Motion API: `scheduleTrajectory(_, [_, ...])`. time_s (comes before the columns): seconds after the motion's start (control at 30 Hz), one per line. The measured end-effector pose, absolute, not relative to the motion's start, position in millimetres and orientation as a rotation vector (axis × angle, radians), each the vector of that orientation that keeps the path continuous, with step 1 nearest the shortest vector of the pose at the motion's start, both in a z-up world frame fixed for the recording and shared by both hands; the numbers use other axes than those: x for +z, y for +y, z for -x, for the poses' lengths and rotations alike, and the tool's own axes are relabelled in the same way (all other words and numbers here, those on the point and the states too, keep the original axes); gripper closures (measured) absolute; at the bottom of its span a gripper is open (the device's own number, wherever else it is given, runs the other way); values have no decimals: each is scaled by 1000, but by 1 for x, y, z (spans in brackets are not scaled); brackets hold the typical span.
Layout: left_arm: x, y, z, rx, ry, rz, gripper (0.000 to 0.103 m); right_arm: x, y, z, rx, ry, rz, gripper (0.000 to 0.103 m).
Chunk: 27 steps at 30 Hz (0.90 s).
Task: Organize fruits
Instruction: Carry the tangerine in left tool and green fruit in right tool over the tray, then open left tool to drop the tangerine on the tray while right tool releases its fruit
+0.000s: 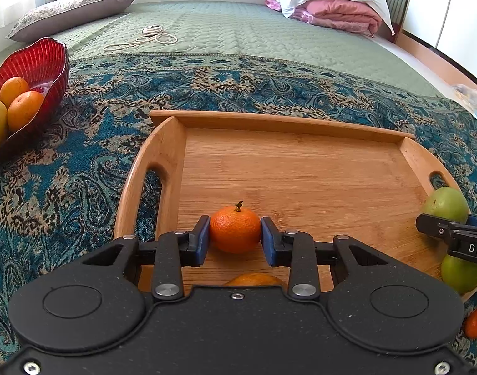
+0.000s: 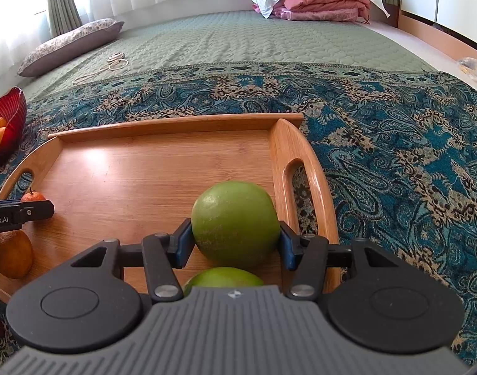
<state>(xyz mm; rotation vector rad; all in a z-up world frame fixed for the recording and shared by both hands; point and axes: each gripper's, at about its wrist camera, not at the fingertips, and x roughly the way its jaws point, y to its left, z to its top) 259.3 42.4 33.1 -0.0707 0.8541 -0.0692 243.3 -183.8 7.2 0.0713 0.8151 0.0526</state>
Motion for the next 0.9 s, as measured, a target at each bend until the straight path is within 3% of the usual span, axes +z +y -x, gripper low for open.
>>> scheduleTrajectory(0.17, [33, 44, -259, -70, 858, 77, 70, 7, -184, -242, 56, 819, -80, 43])
scheduleTrajectory(0.37, [36, 49, -255, -61, 856, 90, 68, 9, -185, -237, 60, 806, -66, 34])
scheduleTrajectory(0.57, [43, 48, -242, -67, 819, 75, 58, 15, -186, -228, 73, 785, -65, 29])
scheduleTrajectory(0.9, [65, 37, -202, -97, 692, 0, 28, 36, -188, -202, 91, 692, -70, 15])
